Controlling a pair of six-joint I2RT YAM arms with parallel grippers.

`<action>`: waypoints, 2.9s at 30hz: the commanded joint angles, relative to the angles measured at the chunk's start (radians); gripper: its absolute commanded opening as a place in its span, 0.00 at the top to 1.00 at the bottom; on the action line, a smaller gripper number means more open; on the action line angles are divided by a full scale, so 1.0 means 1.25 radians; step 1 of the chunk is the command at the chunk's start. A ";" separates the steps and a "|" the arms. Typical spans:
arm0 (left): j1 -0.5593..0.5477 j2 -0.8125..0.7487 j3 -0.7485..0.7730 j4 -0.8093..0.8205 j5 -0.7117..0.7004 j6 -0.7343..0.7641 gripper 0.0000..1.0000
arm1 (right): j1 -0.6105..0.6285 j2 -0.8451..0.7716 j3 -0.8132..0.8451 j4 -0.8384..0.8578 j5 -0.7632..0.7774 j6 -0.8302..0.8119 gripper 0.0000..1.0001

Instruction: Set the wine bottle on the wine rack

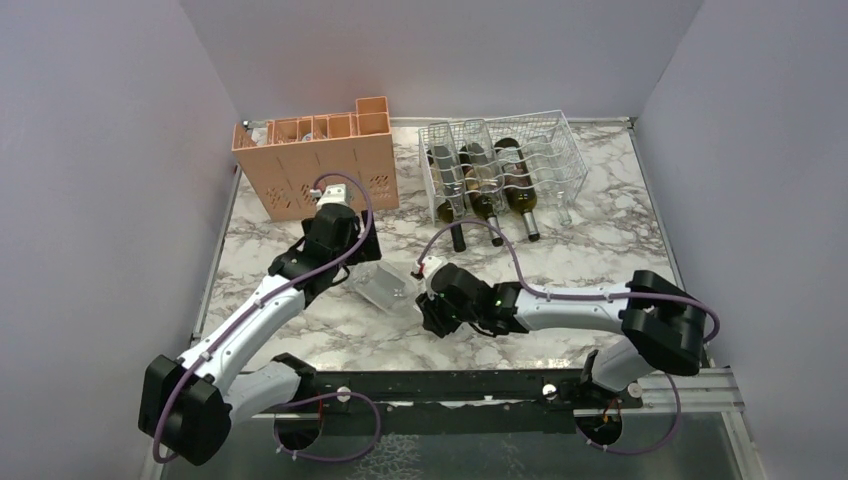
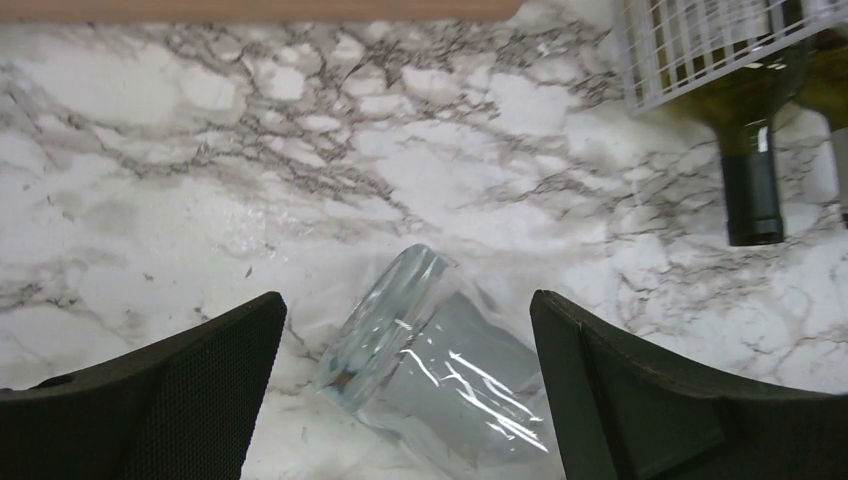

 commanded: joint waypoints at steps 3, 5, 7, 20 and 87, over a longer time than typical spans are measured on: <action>0.074 0.055 -0.036 -0.016 0.138 -0.027 0.01 | -0.001 0.070 0.079 -0.107 0.020 -0.015 0.97; 0.080 0.071 -0.043 -0.003 0.167 -0.029 0.01 | -0.001 0.081 0.088 -0.118 0.023 -0.013 0.92; 0.081 0.082 -0.045 0.002 0.178 -0.035 0.01 | -0.001 0.089 0.096 -0.124 0.022 -0.005 0.83; 0.084 0.115 -0.058 0.015 0.188 -0.056 0.01 | -0.001 0.203 0.188 -0.100 -0.002 -0.011 0.55; 0.106 -0.181 0.199 -0.065 -0.077 0.038 0.01 | -0.045 -0.159 0.368 -0.057 0.295 -0.188 0.99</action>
